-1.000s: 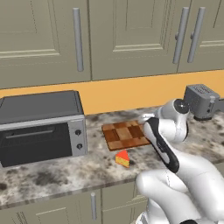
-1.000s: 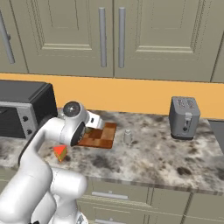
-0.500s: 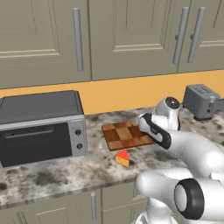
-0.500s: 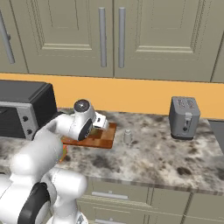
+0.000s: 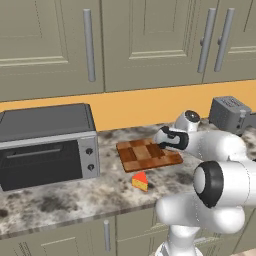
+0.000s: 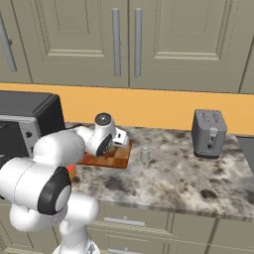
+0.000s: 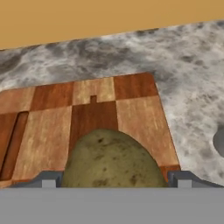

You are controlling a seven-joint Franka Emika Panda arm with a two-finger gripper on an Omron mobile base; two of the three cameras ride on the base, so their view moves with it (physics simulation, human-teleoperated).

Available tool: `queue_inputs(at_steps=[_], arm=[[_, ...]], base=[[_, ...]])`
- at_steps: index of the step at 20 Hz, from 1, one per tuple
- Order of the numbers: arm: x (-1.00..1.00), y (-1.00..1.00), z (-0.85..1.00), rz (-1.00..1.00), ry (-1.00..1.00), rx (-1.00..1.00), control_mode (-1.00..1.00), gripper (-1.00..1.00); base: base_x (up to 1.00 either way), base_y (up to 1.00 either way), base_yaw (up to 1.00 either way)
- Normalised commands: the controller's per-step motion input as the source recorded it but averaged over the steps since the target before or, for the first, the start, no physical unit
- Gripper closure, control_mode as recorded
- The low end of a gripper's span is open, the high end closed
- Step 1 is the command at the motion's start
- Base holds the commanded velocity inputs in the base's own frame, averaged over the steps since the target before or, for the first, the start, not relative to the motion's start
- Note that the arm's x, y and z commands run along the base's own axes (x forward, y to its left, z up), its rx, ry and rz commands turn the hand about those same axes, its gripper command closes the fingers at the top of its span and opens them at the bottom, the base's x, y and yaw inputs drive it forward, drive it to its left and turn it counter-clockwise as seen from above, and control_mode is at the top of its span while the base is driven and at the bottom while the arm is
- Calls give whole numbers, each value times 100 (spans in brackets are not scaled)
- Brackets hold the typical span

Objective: Retrieve the reheated potato from the microwave, then place the potato, cheese, and condiment on the cutting board.

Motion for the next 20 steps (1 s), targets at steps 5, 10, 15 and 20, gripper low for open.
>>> queue_inputs(at_steps=[5,10,15,20], arm=[[40,0,-40,3,0,0,-100,100],[36,0,-33,0,0,0,-100,100],[34,-3,-24,0,0,-1,-100,100],[33,-5,-19,0,0,-3,-100,100]], base=[[0,0,0],[0,0,0],[0,0,0],[0,0,0]])
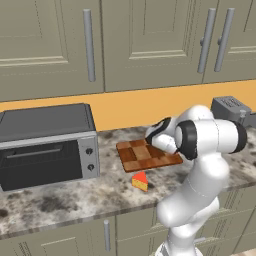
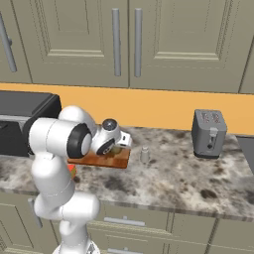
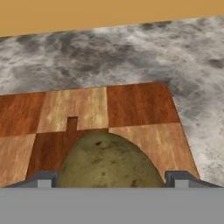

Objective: Retrieve the reheated potato from the microwave, then place the potato, cheese, and condiment on the cutting board.

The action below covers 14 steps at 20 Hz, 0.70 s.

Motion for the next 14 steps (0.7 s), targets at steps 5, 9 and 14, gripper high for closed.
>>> queue_inputs(at_steps=[5,9,14], arm=[[23,-5,-24,0,0,-3,-100,100],[0,0,-36,0,3,0,-100,100],[-3,0,-40,0,3,0,-100,100]], base=[[0,0,0],[0,0,0],[0,0,0]])
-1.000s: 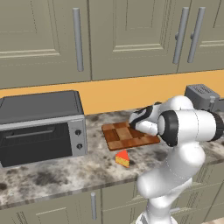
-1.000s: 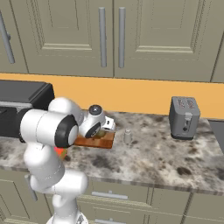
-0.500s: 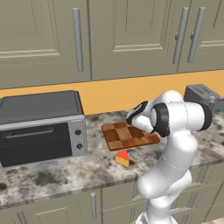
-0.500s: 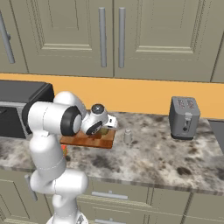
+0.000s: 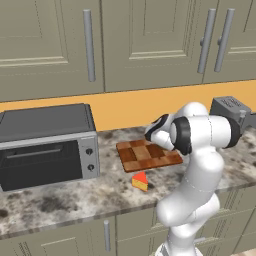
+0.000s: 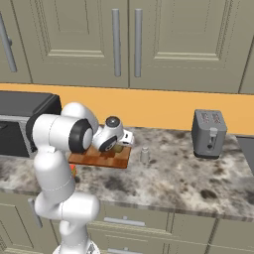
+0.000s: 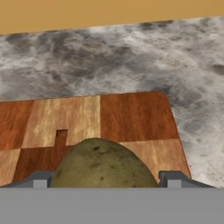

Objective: Retrieve the reheated potato from the microwave, then place the potato, cheese, and condiment on the cutting board.

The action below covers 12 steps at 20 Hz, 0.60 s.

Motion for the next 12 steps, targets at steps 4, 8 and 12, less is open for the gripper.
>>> queue_inputs(at_steps=[4,8,12], arm=[[0,0,-45,-1,4,-5,-100,-100],[-8,0,-34,0,1,-3,-100,-100],[-17,0,-23,0,0,-1,-100,-100]], base=[[0,0,0],[0,0,0],[0,0,0]])
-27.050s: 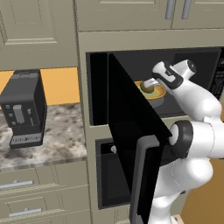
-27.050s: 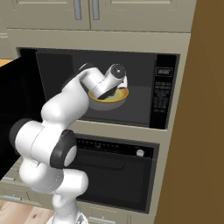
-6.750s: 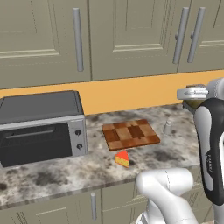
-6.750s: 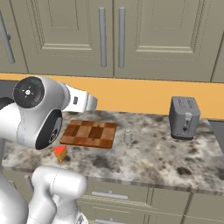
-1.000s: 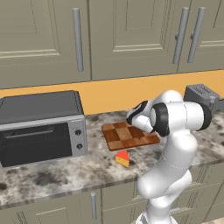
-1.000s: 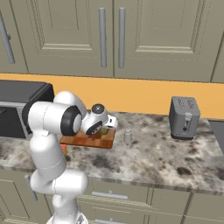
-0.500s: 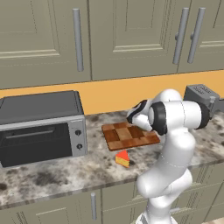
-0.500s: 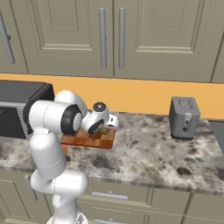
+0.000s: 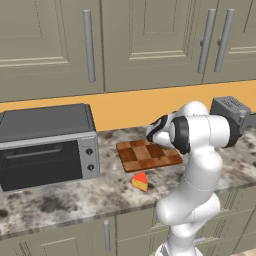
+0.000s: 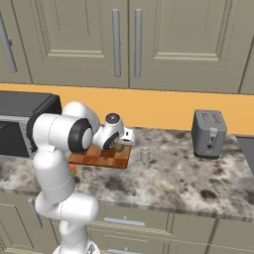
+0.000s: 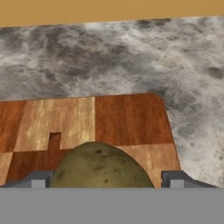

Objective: Retrieve the reheated potato from the microwave, then place the potato, cheese, and condiment on the cutting board.

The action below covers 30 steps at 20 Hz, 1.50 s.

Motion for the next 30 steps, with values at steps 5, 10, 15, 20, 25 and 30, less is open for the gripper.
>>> queue_inputs(at_steps=[5,10,15,20,25,30], arm=[[-16,0,-25,-3,-2,-3,-100,-100],[-9,4,-14,-5,-1,0,-100,-100],[-12,1,10,-2,-11,0,-100,-100],[-21,0,14,-4,-8,0,-100,-100],[-35,0,3,-7,-3,0,-100,-100],[-15,0,28,-2,0,0,-100,-100]], base=[[0,0,0],[0,0,0],[0,0,0],[0,0,0],[0,0,0],[0,0,0]])
